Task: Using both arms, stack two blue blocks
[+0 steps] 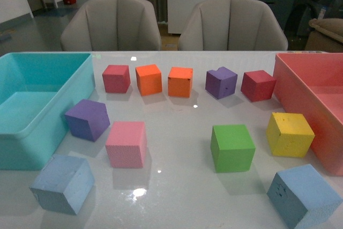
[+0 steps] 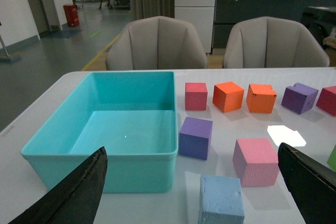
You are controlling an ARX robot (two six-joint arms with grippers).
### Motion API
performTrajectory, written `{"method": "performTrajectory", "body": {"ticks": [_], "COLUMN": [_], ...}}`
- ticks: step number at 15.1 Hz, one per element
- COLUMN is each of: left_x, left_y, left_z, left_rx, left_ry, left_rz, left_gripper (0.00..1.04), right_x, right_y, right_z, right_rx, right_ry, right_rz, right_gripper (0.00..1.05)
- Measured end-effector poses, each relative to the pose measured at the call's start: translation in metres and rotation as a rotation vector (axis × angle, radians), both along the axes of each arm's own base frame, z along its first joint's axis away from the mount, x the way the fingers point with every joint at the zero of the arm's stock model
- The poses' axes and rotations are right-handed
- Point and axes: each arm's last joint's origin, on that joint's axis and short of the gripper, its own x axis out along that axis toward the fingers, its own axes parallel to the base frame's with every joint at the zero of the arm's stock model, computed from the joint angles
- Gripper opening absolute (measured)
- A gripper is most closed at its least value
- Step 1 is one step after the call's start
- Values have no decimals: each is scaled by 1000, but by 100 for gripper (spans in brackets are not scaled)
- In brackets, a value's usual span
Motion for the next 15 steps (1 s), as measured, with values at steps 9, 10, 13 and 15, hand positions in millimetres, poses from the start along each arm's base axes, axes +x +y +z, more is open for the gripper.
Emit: {"method": "performTrajectory", "body": {"ticks": [9, 10, 13, 15], "left_x": [0, 0, 0, 0], "left_y": [0, 0, 0, 0], "left_z": [0, 0, 0, 0], "left_rx": [0, 0, 0, 0], "left_ry": [0, 0, 0, 0], "left_rz": [0, 0, 0, 0], "left_gripper": [98, 98, 98, 98], "right_x": [0, 0, 0, 0], "right_y": [0, 0, 0, 0], "right_z": [0, 0, 0, 0], "right_rx": [0, 0, 0, 0], "right_ry": [0, 0, 0, 0], "right_rz": [0, 0, 0, 0], "right_gripper": [98, 98, 98, 98]}}
